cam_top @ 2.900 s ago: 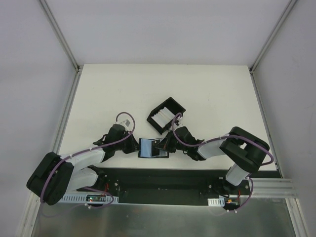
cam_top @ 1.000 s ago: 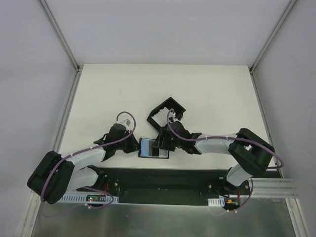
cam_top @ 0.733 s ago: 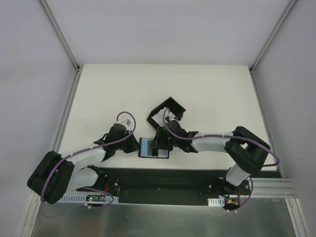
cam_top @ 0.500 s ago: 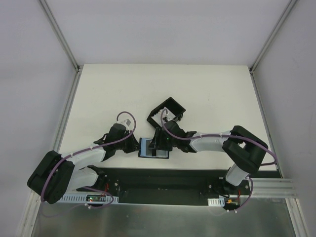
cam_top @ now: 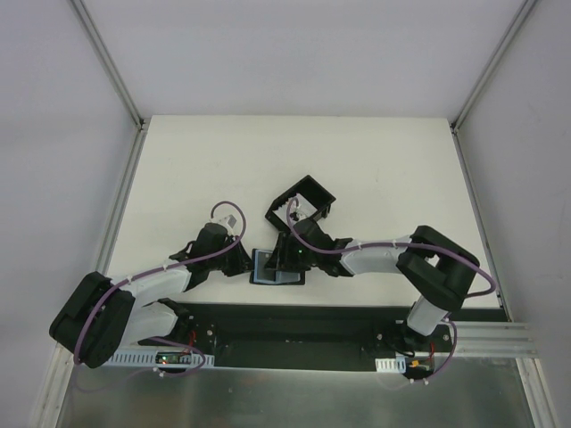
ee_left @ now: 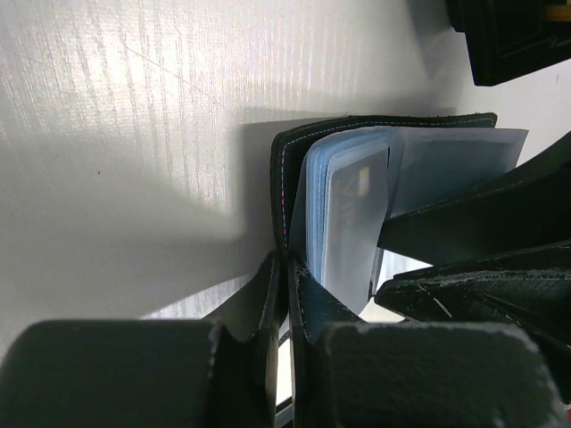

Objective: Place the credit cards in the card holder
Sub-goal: Insert the credit card into the card holder, then pick up the credit card from the storage box.

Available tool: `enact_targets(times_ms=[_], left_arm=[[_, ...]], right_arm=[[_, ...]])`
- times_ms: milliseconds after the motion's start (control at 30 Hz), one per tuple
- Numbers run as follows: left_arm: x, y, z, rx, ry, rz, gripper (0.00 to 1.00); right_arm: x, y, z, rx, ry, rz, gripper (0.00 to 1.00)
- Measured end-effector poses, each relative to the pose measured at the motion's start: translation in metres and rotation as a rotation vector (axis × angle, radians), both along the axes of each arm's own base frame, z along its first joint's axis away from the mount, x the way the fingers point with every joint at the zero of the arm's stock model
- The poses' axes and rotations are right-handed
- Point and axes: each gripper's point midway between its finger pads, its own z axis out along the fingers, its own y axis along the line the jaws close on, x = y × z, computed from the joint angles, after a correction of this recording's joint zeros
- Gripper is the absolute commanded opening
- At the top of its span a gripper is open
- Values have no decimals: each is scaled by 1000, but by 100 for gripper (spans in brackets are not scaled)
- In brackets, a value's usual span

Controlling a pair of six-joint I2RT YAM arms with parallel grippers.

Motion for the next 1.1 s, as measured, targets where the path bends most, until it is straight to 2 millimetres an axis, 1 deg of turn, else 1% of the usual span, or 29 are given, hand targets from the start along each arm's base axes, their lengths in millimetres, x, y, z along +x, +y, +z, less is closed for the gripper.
enact_targets(times_ms=[100, 167, 233, 300, 433, 567, 633, 667, 767, 833, 900, 967, 1033, 1100], left_arm=[[0, 0, 0, 0, -1, 0, 0], [0, 0, 0, -1, -2, 0, 0], [0, 0, 0, -1, -3, 0, 0], [1, 0, 1, -2, -5, 0, 0], [1, -1, 3, -7, -11, -1, 0], [1, -1, 5, -4, -9, -3, 0], [1, -1, 5, -2, -7, -3, 0], [1, -1, 5, -2, -7, -4, 0], [1, -1, 5, -1, -8, -5, 0], [1, -1, 5, 0, -7, -5, 0], [2, -1, 5, 1, -6, -6, 0], [2, -1, 5, 4, -4, -8, 0], [3, -2, 6, 8, -2, -10, 0], [4, -2, 6, 9, -1, -11, 0]], right_arm=[[0, 0, 0, 1, 0, -1, 56], [1, -1, 1, 0, -10, 0, 58], [3, -6, 4, -12, -31, -2, 60], [5, -16, 14, -32, -65, 0, 61], [20, -34, 45, -54, -161, -2, 62], [42, -53, 75, -101, -260, -28, 62], [55, -64, 86, -121, -290, -47, 66], [64, -72, 91, -134, -301, -60, 67], [97, -95, 107, -156, -335, -87, 73], [115, -103, 116, -162, -355, -84, 76], [131, -104, 126, -164, -376, -53, 78], [143, -99, 131, -171, -389, 0, 79], [151, -92, 131, -185, -398, 56, 80], [155, -88, 127, -205, -399, 108, 81]])
